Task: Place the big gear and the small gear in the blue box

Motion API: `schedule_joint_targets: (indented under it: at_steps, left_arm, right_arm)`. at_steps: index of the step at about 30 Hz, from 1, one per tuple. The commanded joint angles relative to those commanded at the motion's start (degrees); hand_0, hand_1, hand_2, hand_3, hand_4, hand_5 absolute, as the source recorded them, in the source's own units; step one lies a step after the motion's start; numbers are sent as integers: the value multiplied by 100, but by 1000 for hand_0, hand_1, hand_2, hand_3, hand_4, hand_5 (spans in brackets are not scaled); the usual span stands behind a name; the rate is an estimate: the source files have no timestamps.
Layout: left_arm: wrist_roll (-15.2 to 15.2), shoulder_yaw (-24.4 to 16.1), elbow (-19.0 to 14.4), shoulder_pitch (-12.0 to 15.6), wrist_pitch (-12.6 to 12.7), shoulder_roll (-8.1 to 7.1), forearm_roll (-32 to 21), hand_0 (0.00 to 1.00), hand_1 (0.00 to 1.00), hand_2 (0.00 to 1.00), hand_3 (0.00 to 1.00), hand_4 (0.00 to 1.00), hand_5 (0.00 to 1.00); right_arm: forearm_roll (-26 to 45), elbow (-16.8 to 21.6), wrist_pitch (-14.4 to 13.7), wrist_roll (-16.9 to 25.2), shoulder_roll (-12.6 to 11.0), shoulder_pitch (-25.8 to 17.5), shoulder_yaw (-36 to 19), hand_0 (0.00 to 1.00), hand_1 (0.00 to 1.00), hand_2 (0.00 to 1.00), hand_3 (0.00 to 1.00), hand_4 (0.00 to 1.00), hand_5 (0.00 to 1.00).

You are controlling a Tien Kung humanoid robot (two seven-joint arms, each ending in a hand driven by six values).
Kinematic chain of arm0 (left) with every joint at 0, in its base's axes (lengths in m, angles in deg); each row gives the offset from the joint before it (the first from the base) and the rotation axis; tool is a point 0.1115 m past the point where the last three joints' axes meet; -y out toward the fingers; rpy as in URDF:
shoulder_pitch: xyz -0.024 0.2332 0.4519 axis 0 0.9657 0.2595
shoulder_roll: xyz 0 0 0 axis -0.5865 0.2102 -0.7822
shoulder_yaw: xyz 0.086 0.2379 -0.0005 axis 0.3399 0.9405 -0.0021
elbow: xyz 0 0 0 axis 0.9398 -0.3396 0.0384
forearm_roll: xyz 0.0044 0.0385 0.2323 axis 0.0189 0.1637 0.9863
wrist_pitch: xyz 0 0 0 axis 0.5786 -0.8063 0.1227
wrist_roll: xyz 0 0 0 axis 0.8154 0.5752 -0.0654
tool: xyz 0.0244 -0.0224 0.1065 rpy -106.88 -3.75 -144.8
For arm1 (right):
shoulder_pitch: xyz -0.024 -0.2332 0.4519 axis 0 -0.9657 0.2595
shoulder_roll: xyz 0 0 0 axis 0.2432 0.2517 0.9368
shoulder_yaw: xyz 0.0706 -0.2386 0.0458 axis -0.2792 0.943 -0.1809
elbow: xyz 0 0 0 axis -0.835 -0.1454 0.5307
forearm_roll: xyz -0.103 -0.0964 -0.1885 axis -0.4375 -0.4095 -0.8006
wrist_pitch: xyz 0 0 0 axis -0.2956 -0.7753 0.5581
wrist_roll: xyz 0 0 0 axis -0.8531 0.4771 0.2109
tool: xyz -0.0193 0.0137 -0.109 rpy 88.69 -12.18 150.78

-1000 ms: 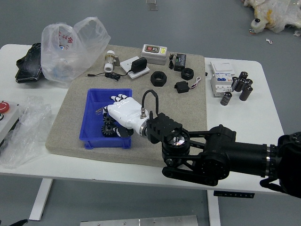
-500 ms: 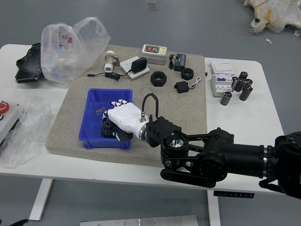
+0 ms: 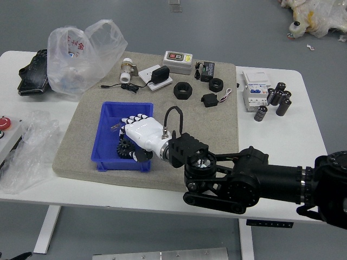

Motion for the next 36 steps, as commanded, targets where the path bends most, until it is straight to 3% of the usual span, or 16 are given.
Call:
schedule_joint_targets:
  at_steps: [2, 3, 8, 9, 21, 28, 32, 33, 36]
  left_arm:
    - [-1, -2, -1, -2, -1, -1, 3, 617, 592, 550, 644, 683, 615]
    - [0, -2, 0, -3, -2, -2, 4, 617, 592, 548, 643, 682, 618]
    - [-1, -8, -1, -4, -3, -2, 11, 617, 592, 548, 643, 682, 618]
    - [-3, -10, -1, -3, -3, -1, 14, 617, 591, 547, 643, 679, 620]
    - [-19, -38, -8, -2, -1, 6, 40, 617, 591, 548, 643, 677, 618]
    - [-34, -56, -11, -6, -13, 10, 48, 617, 591, 548, 643, 677, 619]
    - [-20, -49, -7, -12, -14, 24, 36, 617, 591, 548, 643, 677, 619]
    - [-22, -52, -7, -14, -14, 26, 39, 617, 591, 549, 643, 677, 619]
    - [-13, -37, -5, -20, -4, 29, 14, 617, 591, 549, 643, 677, 619]
  right_arm:
    - [-4, -2, 9, -2, 0, 4, -10, 998, 998, 998, 713, 546, 295]
    - [-12, 0, 13, -4, 0, 5, -13, 998, 998, 998, 829, 594, 289]
    - [-29, 8, 19, -8, 0, 6, -14, 998, 998, 998, 829, 594, 289]
    - [-35, 9, 21, -10, 0, 6, -14, 998, 998, 998, 878, 634, 289]
    - [-63, 244, 9, 15, -93, 21, -409, 998, 998, 998, 876, 654, 296]
    - [110, 543, -48, 140, -326, 51, -983, 998, 998, 998, 858, 650, 299]
    - [72, 593, -296, 382, -564, -36, -1468, 998, 998, 998, 858, 650, 299]
    - [92, 605, -402, 494, -657, -116, -1604, 847, 820, 831, 789, 641, 297]
    - [318, 666, -613, 811, -898, -362, -1962, 847, 820, 831, 789, 641, 297]
